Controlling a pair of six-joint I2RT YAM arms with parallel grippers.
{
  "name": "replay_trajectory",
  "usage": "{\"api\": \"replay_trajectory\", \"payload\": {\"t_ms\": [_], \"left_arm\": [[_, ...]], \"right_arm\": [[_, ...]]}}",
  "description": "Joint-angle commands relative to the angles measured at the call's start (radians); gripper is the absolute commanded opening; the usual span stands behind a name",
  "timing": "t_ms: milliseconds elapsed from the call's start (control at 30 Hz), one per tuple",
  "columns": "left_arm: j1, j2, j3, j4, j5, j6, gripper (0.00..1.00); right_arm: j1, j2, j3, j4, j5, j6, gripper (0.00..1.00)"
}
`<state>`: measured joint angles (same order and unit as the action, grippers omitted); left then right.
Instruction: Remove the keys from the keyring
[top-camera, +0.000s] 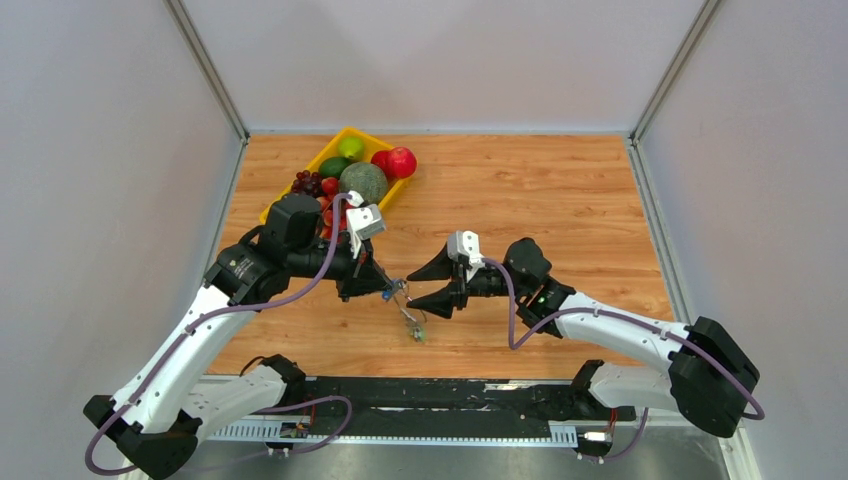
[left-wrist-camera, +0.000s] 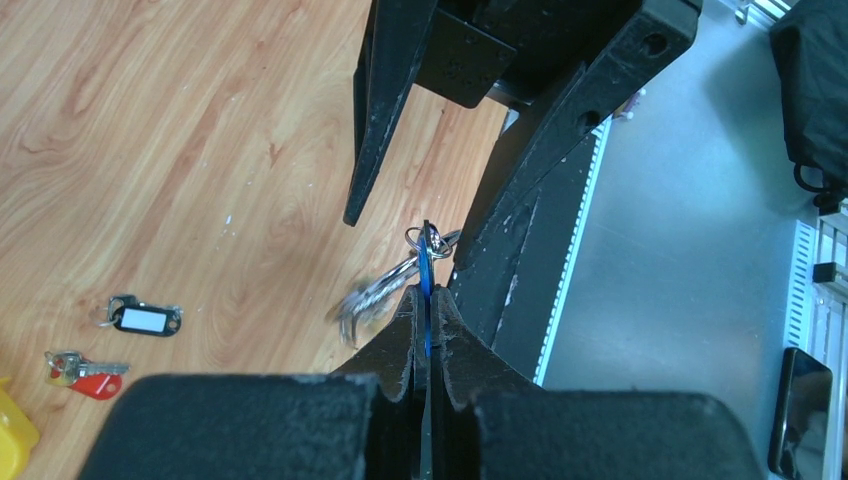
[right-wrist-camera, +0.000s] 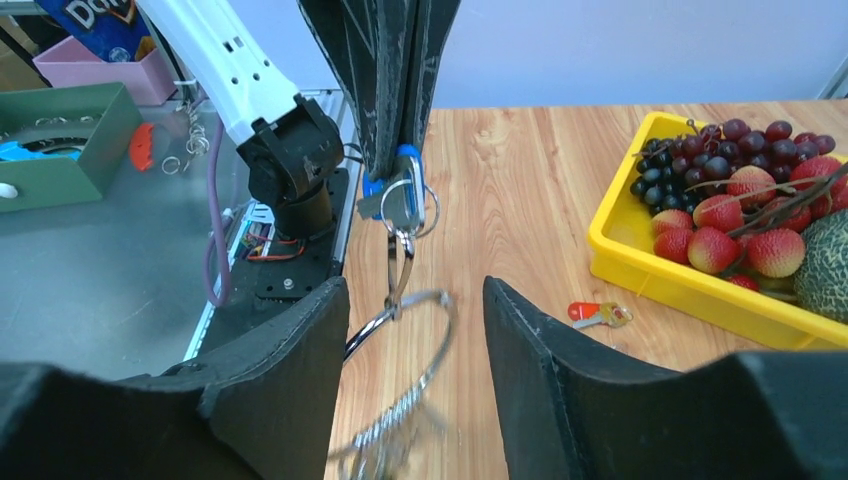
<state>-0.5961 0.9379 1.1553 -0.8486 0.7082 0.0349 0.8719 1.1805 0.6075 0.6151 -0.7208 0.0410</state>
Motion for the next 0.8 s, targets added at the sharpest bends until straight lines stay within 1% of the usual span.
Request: {"api": "replay_trajectory", "payload": {"t_ms": [0,67,167,200,233,300,367,533,667,733,767], "left_arm": [[-0.009,-0.016,0.045,0.029,0.039,0.021,0.00],[-0.010,-0.020,0.044,0.037,0.041,0.015,0.00],[-0.011,-0.027,0.041,0.052,0.049,0.009,0.00],[-0.012,-0.028,0.038,0.054,0.051,0.005,0.00],[-0.013,-0.033,0.036,0.058,0.051,0.004,0.00],[-0.013,-0.037,0.035,0.064,0.047,0.001,0.00],[-0.014,-0.045,0.033,0.071,0.035,0.000,0.00],[-0.013,-0.073,0.006,0.104,-0.023,-0.017,0.00],[-0.014,-0.104,-0.066,0.164,-0.061,-0.028,0.00],[-0.014,-0.131,-0.133,0.241,-0.056,-0.075,0.00],[-0.014,-0.157,-0.188,0.309,-0.053,-0.107,0.00]], "right_arm": [[0.009,0.008,0.047,0.088,-0.032,0.040,0.55],[0.014,0.014,0.053,0.090,-0.032,0.042,0.54],[0.019,0.031,0.062,0.089,-0.042,0.043,0.47],[0.019,0.038,0.066,0.088,-0.048,0.043,0.41],[0.021,0.043,0.070,0.087,-0.056,0.044,0.31],[0.020,0.055,0.083,0.068,-0.067,0.044,0.14],[0.019,0.061,0.098,0.033,-0.072,0.041,0.01],[0.021,0.051,0.124,-0.061,-0.069,0.042,0.00],[0.021,0.017,0.177,-0.209,-0.025,0.047,0.00],[0.021,0.005,0.214,-0.290,-0.012,0.060,0.00],[0.019,0.001,0.237,-0.338,-0.008,0.071,0.00]]}}
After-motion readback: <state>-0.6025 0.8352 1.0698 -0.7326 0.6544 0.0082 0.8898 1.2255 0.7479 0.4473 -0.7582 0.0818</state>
